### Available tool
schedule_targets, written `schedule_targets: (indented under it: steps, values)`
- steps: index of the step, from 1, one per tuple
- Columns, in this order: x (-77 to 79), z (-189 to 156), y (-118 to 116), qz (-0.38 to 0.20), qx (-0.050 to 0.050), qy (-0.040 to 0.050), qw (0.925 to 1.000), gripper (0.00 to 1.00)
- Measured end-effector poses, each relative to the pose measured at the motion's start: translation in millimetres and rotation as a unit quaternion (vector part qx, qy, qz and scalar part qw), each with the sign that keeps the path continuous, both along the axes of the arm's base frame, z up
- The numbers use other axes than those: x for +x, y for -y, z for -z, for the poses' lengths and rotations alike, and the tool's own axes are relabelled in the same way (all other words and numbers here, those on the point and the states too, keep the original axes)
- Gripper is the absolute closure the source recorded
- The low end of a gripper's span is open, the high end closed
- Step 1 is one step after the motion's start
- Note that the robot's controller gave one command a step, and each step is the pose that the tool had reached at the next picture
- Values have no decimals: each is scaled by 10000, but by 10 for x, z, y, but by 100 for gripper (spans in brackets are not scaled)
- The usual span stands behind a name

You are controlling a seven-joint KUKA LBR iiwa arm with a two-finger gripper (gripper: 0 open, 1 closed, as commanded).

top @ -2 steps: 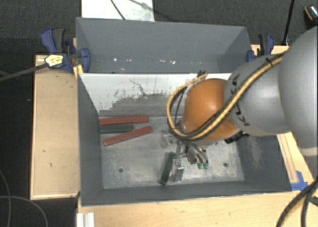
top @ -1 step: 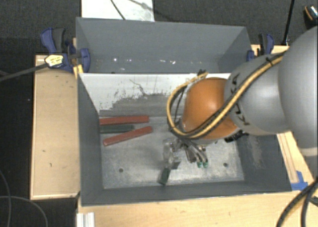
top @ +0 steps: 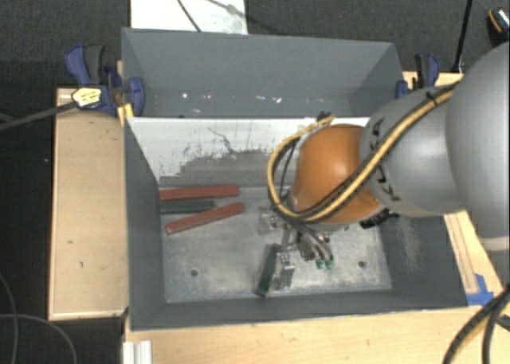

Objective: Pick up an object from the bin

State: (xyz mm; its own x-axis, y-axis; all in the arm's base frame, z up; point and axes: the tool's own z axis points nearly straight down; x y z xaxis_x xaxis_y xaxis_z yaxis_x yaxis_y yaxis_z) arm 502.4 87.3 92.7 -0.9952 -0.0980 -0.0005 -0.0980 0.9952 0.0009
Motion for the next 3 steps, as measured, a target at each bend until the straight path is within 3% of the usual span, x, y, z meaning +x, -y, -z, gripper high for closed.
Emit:
schedule_targets:
  steps: [1, 2, 3]
  values:
    - [-195, 204, 22, -1105, 3, 51, 9939, 0]
    - [103, 221, -26, -2149, -1, 24, 9766, 0]
    - [97, 223, -26, -2123, 1, 15, 9772, 100]
